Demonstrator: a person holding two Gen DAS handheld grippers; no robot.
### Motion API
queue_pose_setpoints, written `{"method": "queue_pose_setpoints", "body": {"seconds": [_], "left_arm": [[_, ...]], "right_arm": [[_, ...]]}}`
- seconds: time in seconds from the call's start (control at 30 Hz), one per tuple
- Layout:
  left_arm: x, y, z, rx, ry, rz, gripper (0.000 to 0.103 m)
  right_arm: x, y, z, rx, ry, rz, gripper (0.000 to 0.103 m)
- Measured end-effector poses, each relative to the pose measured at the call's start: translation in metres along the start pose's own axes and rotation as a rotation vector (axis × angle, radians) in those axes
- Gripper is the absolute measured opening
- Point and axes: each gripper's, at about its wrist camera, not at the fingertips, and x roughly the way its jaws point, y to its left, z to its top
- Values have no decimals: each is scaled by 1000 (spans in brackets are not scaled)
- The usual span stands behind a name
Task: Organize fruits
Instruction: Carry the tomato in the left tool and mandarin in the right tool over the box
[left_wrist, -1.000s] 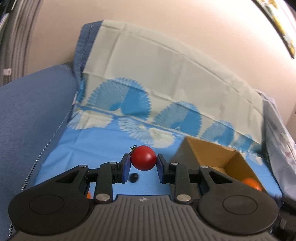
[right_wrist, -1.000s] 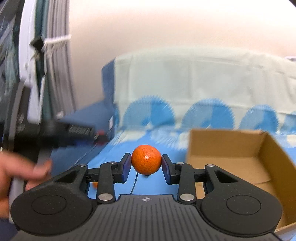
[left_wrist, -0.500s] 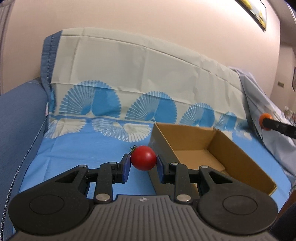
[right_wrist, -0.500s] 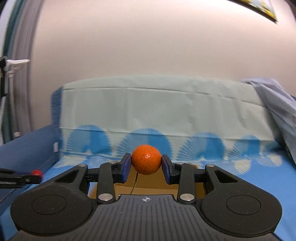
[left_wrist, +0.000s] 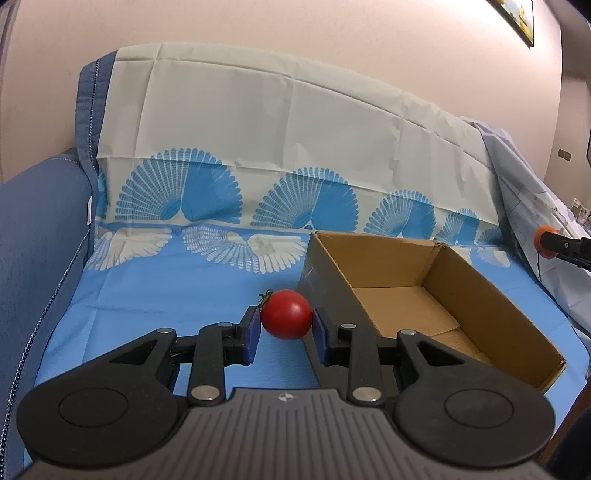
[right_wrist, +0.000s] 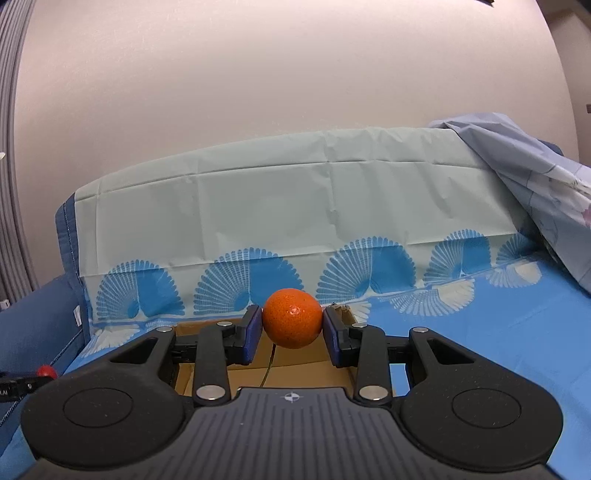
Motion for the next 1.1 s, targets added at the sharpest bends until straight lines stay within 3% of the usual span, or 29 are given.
{"method": "queue_pose_setpoints", "body": {"seconds": [1.1], "left_arm": [[9, -14, -4, 52, -8, -43, 34]], "right_arm": [[12, 13, -4, -53, 32, 17, 38]]}}
